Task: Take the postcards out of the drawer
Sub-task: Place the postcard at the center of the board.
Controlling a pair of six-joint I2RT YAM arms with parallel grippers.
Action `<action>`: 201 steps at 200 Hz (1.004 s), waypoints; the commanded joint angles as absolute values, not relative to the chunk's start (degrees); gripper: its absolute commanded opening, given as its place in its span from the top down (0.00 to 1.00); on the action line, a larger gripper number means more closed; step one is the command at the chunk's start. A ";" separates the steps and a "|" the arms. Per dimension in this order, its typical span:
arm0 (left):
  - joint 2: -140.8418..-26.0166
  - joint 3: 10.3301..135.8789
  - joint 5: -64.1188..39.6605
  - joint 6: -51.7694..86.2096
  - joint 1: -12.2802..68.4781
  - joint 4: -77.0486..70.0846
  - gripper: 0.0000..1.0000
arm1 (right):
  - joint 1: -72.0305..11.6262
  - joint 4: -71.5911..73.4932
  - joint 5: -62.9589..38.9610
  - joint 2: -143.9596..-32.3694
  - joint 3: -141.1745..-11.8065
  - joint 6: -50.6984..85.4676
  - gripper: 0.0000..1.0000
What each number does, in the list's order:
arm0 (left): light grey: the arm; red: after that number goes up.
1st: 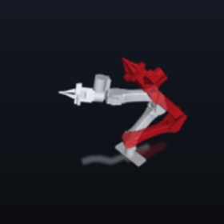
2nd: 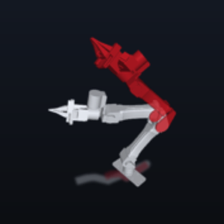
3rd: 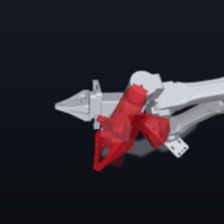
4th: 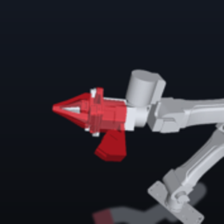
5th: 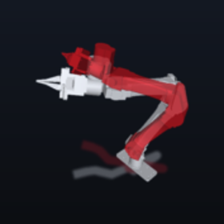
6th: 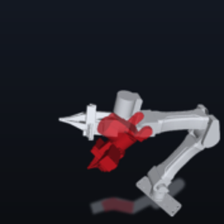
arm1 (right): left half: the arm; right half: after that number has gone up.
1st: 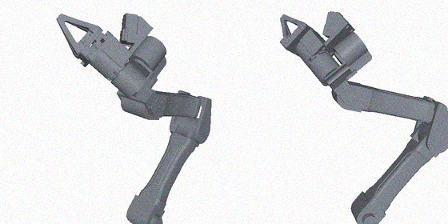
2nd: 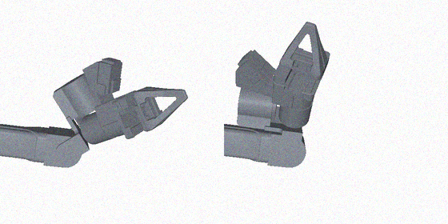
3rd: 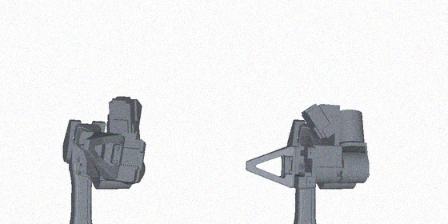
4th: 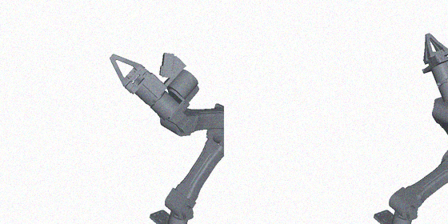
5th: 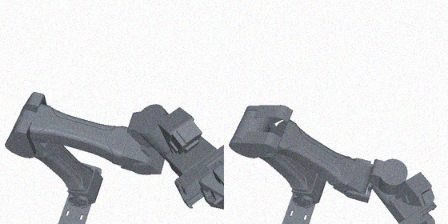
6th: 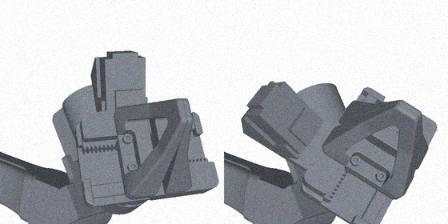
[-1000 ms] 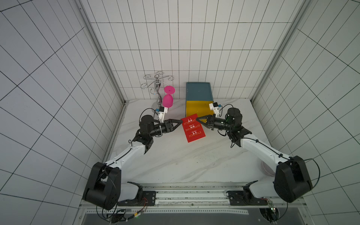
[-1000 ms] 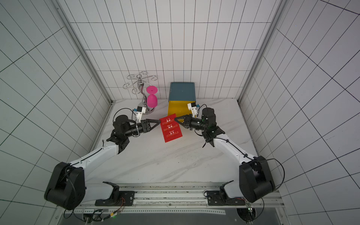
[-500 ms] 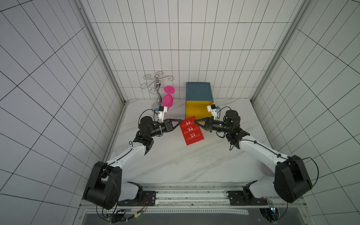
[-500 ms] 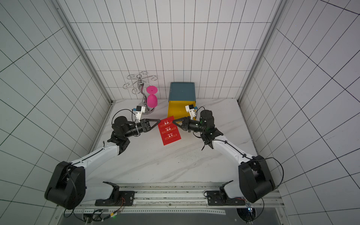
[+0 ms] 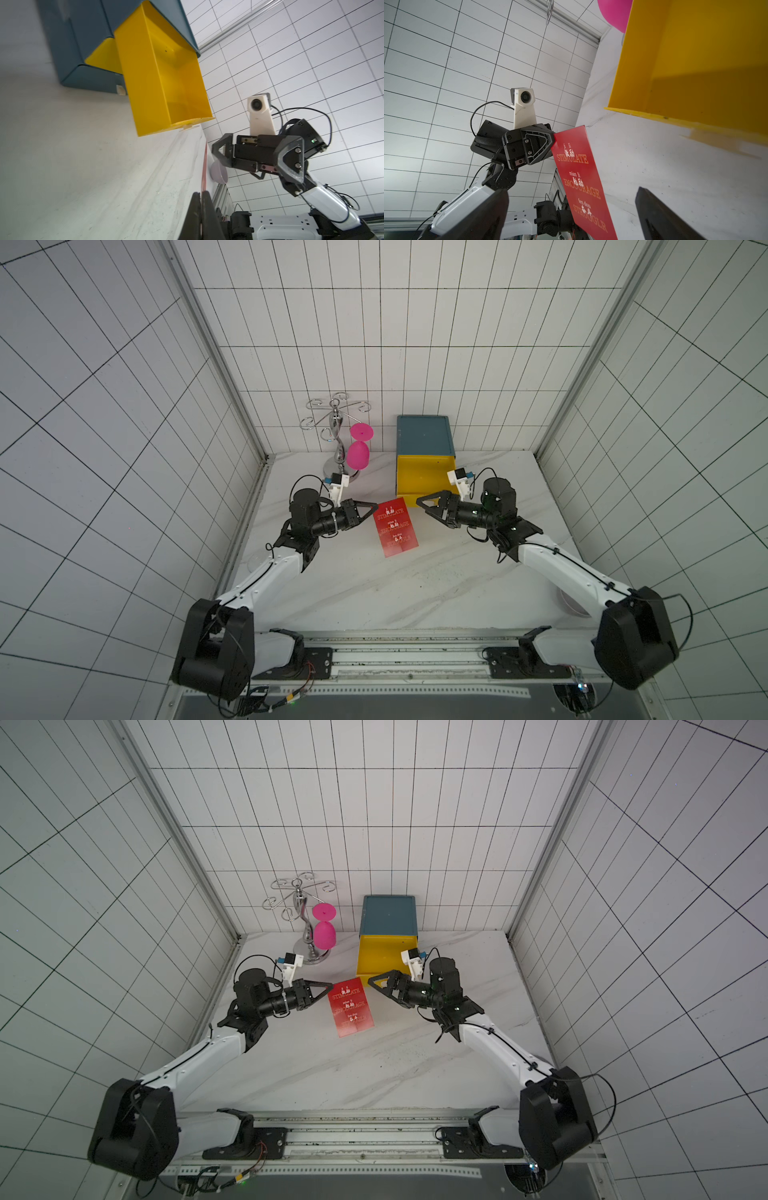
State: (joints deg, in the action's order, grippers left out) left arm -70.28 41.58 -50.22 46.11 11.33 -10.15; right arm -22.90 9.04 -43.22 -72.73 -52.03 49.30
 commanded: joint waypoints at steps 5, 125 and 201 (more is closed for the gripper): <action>-68.14 46.06 -53.09 30.49 8.52 14.19 1.00 | -17.89 -0.08 -41.21 -68.07 -57.77 40.29 0.01; -91.46 56.64 -41.34 10.01 8.10 42.23 1.00 | -10.49 -1.58 -47.06 -66.02 -57.30 39.33 0.01; -92.19 56.52 -35.09 6.93 7.48 43.64 1.00 | -9.95 -1.58 -47.44 -66.08 -56.95 39.54 0.01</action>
